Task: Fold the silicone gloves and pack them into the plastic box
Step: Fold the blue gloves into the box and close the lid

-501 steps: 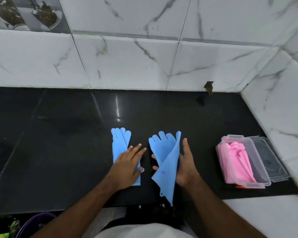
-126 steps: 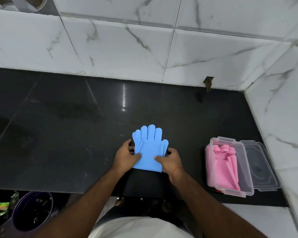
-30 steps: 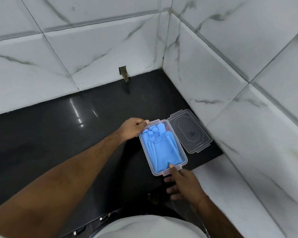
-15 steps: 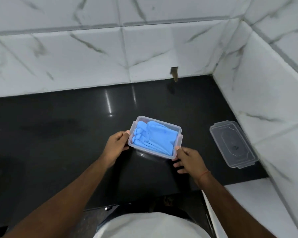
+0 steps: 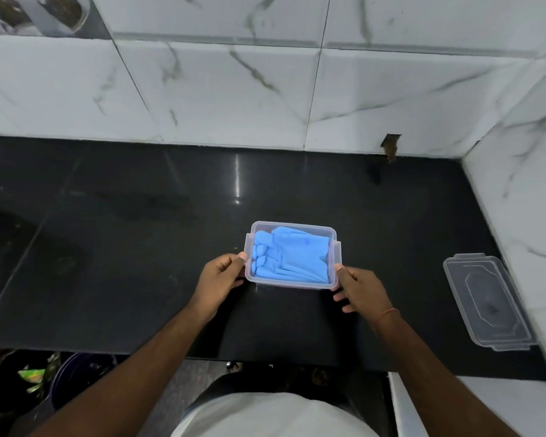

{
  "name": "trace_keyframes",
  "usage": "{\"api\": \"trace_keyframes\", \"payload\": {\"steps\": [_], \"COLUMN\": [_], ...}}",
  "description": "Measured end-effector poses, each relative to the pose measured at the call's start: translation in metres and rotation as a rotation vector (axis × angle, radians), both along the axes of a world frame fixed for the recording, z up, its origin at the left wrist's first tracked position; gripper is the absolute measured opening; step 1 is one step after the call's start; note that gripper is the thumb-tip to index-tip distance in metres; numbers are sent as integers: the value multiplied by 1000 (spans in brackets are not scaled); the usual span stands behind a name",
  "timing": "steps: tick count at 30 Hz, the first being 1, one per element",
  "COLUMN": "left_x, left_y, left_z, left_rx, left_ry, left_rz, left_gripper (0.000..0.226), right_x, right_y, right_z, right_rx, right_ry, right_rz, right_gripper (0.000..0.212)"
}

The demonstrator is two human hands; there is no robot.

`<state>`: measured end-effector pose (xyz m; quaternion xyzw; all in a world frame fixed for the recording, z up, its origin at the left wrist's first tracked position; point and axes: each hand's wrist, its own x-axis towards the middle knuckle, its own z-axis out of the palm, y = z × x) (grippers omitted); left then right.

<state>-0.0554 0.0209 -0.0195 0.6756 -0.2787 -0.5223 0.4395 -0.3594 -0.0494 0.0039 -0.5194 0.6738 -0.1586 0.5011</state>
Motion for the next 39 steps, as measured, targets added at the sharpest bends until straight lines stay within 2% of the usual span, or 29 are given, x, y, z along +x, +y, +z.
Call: {"api": "trace_keyframes", "payload": {"steps": [3,4,6,10,14,17,21,25,31,33,36,39], "left_x": [5,8,13,-3,-57,-122,-224,-315,-403,-415,-422,-421], "left_y": [-2,-4,-9,-39,-85,-118,-151,-174,-203,-209,-217,-221], "left_z": [2,2,6,26,53,74,84,69,40,32,23,20], "left_rx": [-43,-82,-155,-381,-633,-762,-864,-732,-313,-217,-165,-153], "left_ry": [-170,-284,-484,-642,-850,-904,-838,-743,-730,-781,-843,-859], "left_rz": [21,42,54,-65,-291,-449,-737,-975,-1153,-1177,-1188,-1180], "left_gripper": [10,11,29,26,37,41,48,61,73,63,33,29], "right_x": [-2,-2,-6,-28,-73,-115,-175,-223,-268,-273,-278,-284], "right_y": [3,6,12,27,42,54,70,87,88,81,71,63], "right_z": [1,1,3,5,6,5,0,-9,-25,-28,-33,-37], "right_rx": [-39,-56,-81,-103,-141,-162,-159,-149,-56,-22,3,19], "right_ry": [33,33,7,-20,-38,-30,6,27,-52,-91,-115,-132], "right_rz": [-2,-6,-45,-190,-356,-506,-694,-831,-931,-935,-939,-952], "right_gripper": [37,36,29,25,21,21,23,21,15,13,11,12]}}
